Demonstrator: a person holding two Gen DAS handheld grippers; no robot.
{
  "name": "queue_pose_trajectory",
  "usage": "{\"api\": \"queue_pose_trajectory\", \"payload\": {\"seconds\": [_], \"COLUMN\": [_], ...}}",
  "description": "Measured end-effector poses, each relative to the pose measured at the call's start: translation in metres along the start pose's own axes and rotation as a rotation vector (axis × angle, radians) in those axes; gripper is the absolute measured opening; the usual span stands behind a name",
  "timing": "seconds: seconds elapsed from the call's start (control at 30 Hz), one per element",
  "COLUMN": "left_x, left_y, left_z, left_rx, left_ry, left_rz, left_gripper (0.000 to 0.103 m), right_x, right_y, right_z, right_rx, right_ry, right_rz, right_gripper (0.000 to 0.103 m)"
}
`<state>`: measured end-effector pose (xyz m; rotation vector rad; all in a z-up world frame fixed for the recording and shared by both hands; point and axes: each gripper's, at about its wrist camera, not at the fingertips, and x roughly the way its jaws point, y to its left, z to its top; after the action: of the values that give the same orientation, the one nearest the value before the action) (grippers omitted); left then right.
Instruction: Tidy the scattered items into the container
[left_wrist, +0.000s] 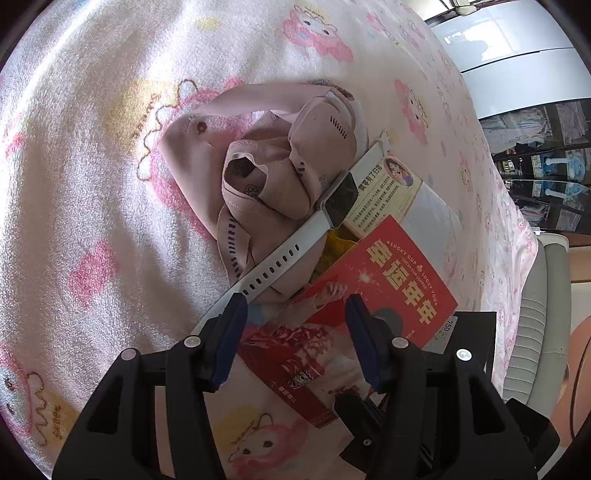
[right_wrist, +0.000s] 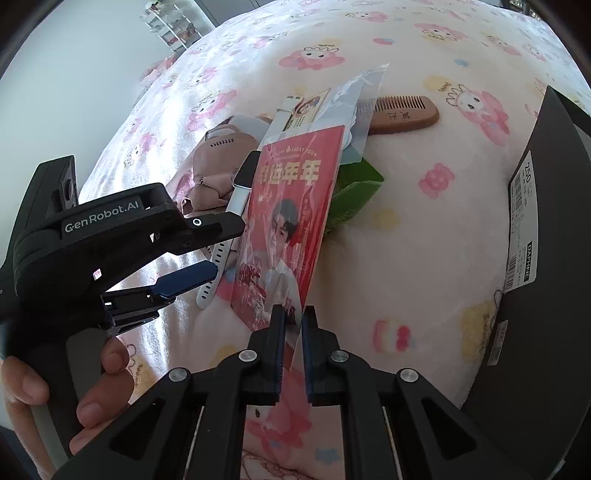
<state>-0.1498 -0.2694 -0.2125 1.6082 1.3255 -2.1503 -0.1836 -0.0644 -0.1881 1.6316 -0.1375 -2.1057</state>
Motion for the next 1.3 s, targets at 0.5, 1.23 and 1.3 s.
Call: {"api": "queue_pose_trajectory", "payload": {"seconds": [0.5,1.23,1.3], "left_x": [0.014,0.020,0.021], "left_y": [-0.013,-0.029,-0.028], "left_z": [-0.008,-0.008,-0.009], "left_rx": [0.056,0.083,0.077], "left_ry": [0.104,0.081,0.093], "left_rz": [-0.085,-0.094,-0.116], "left_gripper": [0.060,0.060,0.060], "right_x": [-0.020,-0.028,-0.024], "right_y": [-0.015,-0.011,-0.010], "right_z": [0.008,0.012,0.014], "right_rx": [0.042,0.045,0.036], "right_ry": [-0.054,-0.083,-0.067], "right_rz": [-0.093,-0.141,-0.144], "right_gripper": [0.009,0.020,0.020]}}
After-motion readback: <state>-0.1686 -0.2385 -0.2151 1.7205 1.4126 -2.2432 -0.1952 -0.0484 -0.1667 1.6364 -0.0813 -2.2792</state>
